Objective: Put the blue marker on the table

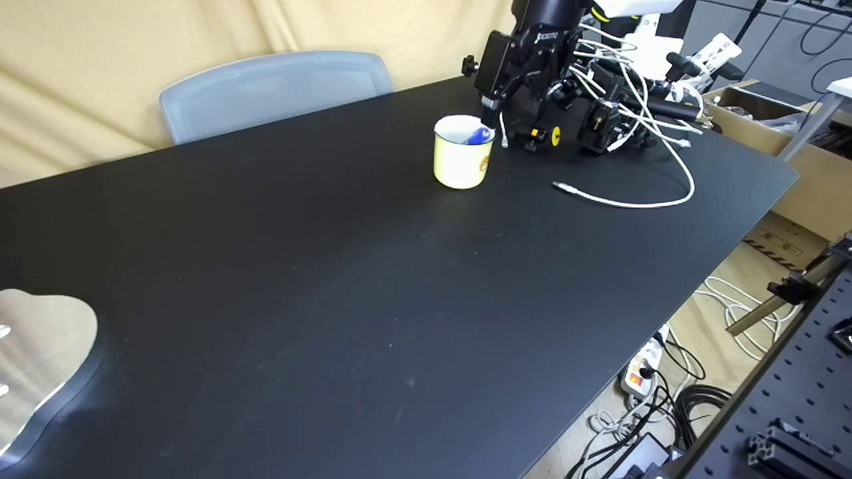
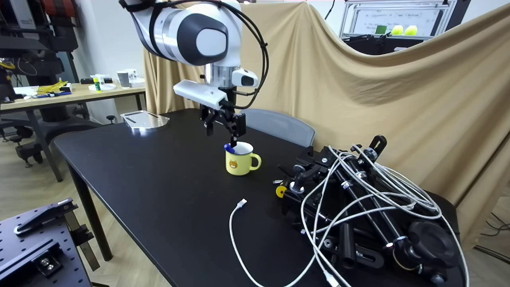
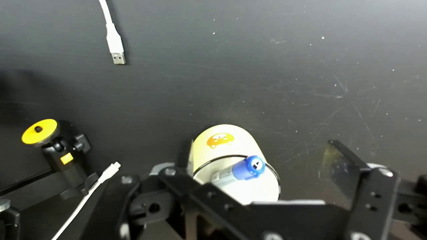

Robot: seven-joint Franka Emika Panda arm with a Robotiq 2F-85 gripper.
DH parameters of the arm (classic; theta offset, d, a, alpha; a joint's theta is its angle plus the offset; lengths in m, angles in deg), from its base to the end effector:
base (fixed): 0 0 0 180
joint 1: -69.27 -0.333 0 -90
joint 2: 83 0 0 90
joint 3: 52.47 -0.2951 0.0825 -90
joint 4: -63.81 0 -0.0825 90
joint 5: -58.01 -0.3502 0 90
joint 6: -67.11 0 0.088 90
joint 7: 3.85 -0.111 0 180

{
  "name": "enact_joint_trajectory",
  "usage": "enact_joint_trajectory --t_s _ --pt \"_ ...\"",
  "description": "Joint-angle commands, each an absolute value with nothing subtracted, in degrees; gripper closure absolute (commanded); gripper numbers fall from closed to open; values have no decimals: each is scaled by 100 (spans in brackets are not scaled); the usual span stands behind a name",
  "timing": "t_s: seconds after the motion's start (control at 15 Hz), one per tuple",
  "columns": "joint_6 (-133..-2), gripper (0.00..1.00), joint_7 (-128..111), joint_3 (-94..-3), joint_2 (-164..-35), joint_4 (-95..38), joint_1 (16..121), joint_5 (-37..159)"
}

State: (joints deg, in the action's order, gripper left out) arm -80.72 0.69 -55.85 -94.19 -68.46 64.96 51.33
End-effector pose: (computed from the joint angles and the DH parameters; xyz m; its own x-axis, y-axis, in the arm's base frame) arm 0.5048 0.0665 0.2704 0.9906 0.1120 0.0781 0.1179 -0.9902 -0.0747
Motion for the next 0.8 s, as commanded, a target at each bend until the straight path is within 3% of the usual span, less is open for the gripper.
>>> enact_joint_trajectory --t_s 0.0,0.13,0.2,0.27,0.73 --pt "-7996 0 -113 -5607 -9732 -6542 6530 5222" --pt "-7973 0 -101 -5604 -9833 -6455 6538 5224" --pt "-7979 18 -98 -5606 -9874 -6416 6544 5213" --pt "-7978 27 -99 -5601 -9910 -6367 6546 5223" --pt "-7959 75 -131 -5554 -10149 -6048 6538 5341"
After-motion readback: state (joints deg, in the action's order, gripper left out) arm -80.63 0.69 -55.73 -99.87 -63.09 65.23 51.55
